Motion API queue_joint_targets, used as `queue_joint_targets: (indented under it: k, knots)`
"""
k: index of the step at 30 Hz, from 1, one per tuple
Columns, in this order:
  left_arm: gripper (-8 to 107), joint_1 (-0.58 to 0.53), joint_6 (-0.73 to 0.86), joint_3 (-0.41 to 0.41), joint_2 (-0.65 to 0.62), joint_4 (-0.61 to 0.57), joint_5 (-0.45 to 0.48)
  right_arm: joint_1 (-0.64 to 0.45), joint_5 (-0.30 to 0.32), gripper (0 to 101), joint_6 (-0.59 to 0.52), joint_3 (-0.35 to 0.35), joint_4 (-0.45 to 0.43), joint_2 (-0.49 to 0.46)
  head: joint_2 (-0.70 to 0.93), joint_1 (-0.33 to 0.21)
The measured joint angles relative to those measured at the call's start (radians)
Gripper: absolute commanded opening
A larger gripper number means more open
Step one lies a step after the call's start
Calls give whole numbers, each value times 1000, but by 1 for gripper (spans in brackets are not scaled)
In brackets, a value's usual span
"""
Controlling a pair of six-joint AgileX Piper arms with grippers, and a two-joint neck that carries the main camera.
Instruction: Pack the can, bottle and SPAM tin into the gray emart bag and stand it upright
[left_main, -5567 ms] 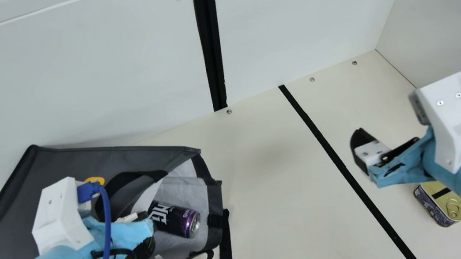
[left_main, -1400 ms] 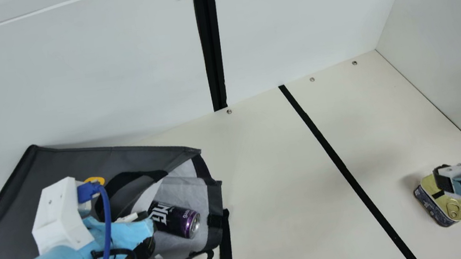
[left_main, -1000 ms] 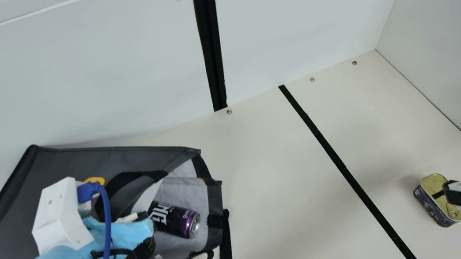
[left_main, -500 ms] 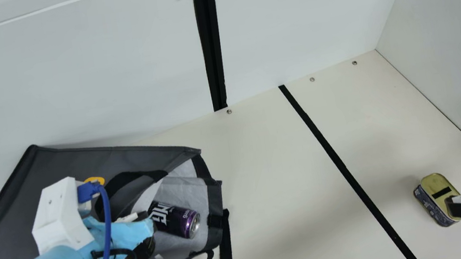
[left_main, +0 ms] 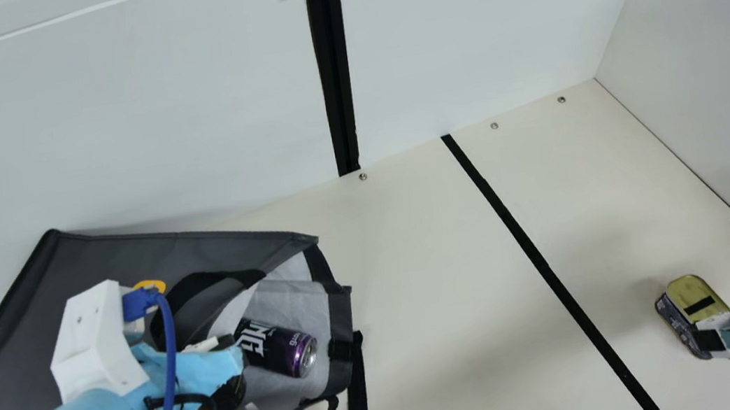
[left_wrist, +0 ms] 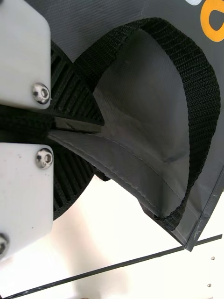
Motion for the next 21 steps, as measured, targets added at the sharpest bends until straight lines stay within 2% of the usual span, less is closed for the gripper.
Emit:
queue_joint_targets:
  k: [11,20,21]
  knots:
    - [-8,0,0,0,0,0,0,63,-111,95,15,20,-33,88,2,0]
    - [-8,0,0,0,0,0,0,106,-173,95,41,19,-54,162,2,0]
    - [-8,0,0,0,0,0,0,111,-183,88,43,18,-58,170,0,0]
